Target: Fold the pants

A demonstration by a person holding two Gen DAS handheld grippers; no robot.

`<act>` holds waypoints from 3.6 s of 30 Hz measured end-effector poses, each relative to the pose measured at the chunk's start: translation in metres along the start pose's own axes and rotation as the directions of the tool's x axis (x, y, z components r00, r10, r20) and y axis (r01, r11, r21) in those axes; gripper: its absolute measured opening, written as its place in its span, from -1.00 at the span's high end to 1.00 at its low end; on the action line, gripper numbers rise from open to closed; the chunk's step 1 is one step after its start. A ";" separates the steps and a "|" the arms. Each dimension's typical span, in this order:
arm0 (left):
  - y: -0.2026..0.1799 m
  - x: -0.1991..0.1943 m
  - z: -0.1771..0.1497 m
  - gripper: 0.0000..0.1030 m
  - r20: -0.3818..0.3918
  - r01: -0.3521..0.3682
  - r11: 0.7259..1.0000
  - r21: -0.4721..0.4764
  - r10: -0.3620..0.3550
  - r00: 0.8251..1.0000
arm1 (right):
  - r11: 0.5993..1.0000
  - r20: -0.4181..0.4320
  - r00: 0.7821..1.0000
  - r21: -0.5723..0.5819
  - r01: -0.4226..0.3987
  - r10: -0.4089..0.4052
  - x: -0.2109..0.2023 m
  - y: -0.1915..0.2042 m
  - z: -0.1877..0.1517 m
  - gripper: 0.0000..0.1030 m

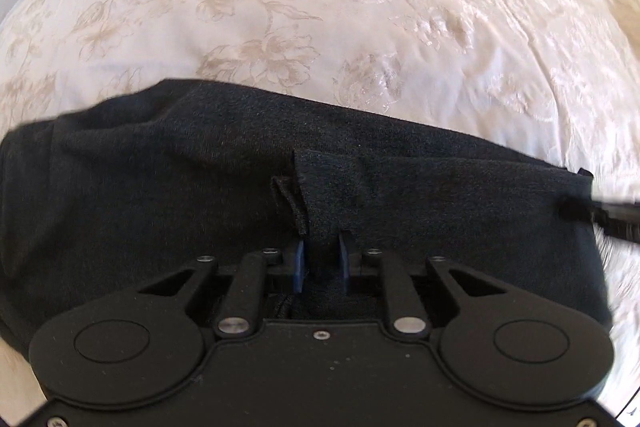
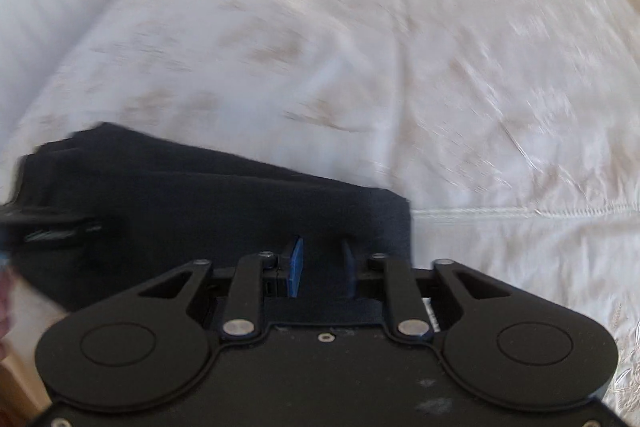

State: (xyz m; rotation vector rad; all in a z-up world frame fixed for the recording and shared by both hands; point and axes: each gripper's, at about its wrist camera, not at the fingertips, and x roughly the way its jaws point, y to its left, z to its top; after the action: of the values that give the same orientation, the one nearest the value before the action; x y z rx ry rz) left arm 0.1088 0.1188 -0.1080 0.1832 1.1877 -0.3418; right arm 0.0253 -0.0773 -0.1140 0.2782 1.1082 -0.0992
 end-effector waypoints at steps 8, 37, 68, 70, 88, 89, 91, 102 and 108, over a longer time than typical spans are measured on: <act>-0.001 -0.003 0.000 0.46 0.004 0.001 0.998 0.059 -0.001 1.000 | 0.999 0.054 0.999 0.042 -0.007 0.005 -0.042 -0.024 -0.012 0.46; 0.025 -0.039 -0.029 0.29 -0.007 -0.102 0.979 -0.177 0.102 0.995 | 0.992 0.047 0.996 -0.110 -0.068 0.073 -0.038 0.036 -0.023 0.46; 0.371 -0.081 -0.074 0.10 -0.097 -0.152 0.828 -0.540 0.118 0.988 | 0.998 0.012 0.998 -0.018 0.068 -0.068 -0.055 0.165 -0.040 0.49; 0.381 -0.076 -0.082 0.09 -0.097 -0.105 0.814 -0.572 0.060 0.994 | 0.998 0.011 0.998 -0.018 0.066 -0.065 -0.054 0.178 -0.040 0.49; 0.379 -0.038 -0.083 -0.19 0.013 0.037 0.765 -0.643 -0.037 0.999 | 0.995 -0.008 0.998 -0.076 0.068 -0.069 -0.051 0.230 -0.035 0.49; 0.377 -0.042 -0.084 0.08 0.041 0.059 0.773 -0.632 -0.042 0.998 | 0.995 -0.009 0.998 -0.080 0.066 -0.067 -0.050 0.231 -0.035 0.49; 0.372 -0.047 -0.080 0.30 0.077 0.092 0.791 -0.604 -0.058 0.995 | 0.995 -0.013 0.998 -0.083 0.063 -0.064 -0.049 0.232 -0.035 0.49; 0.275 -0.134 -0.055 0.46 0.258 0.011 0.935 -0.354 0.086 0.962 | 0.997 -0.029 0.999 -0.071 0.024 -0.026 -0.048 0.205 -0.039 0.49; 0.180 -0.177 -0.038 0.47 0.354 0.022 0.976 -0.217 0.058 0.933 | 0.999 -0.020 1.000 -0.042 0.000 -0.001 -0.055 0.164 -0.040 0.49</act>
State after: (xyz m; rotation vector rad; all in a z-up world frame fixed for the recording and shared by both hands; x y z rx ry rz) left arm 0.0812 0.3284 0.0357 -0.0598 0.8517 -0.2141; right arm 0.0013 0.0879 -0.0536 0.2422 1.1291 -0.0738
